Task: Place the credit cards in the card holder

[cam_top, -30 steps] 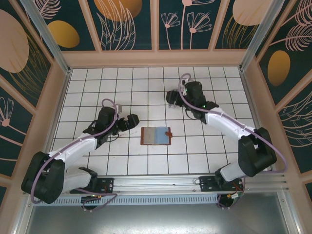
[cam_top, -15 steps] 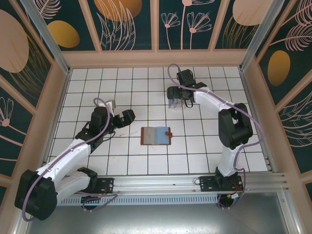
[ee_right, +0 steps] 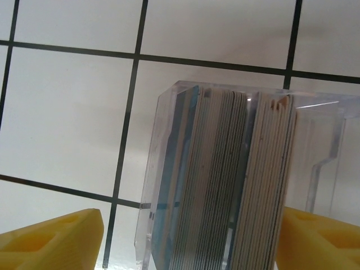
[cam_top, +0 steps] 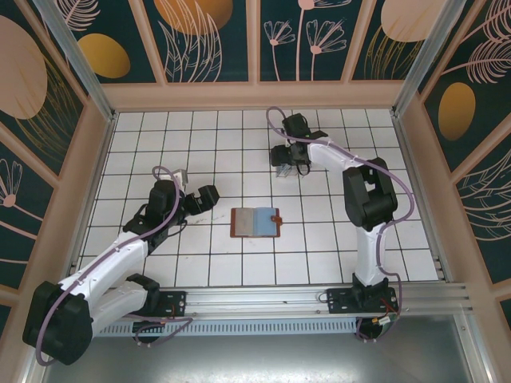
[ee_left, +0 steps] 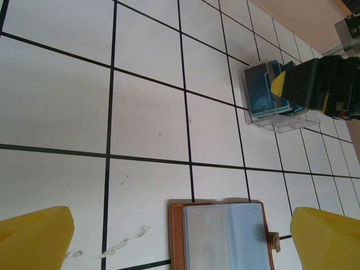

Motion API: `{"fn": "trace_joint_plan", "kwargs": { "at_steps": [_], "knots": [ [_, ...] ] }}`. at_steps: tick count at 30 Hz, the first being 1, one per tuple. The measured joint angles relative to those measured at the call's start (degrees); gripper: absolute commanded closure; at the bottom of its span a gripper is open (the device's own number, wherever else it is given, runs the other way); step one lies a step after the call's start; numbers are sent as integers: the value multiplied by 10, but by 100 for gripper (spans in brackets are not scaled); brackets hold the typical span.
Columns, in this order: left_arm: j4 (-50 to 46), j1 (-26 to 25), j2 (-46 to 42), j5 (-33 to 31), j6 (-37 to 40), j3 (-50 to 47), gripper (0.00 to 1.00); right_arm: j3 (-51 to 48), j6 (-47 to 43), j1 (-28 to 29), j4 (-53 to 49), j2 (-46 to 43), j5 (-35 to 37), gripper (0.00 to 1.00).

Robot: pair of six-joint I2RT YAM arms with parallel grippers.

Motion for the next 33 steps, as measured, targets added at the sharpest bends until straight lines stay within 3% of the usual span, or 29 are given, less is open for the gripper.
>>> {"fn": "trace_joint_plan", "kwargs": {
  "at_steps": [4, 18, 23, 33],
  "knots": [
    [0, 0, 0, -2, 0, 0, 1, 0, -7, -3, 3, 0, -25, 38],
    [2, 0, 14, -1, 2, 3, 2, -54, -11, -21, 50, -65, -91, 41],
    [2, 0, 14, 1, 2, 3, 1, -54, -11, -26, 57, -67, -105, 47],
    [3, 0, 12, 1, 2, 3, 2, -55, 4, -28, 60, -67, -83, 41]
  ]
}}
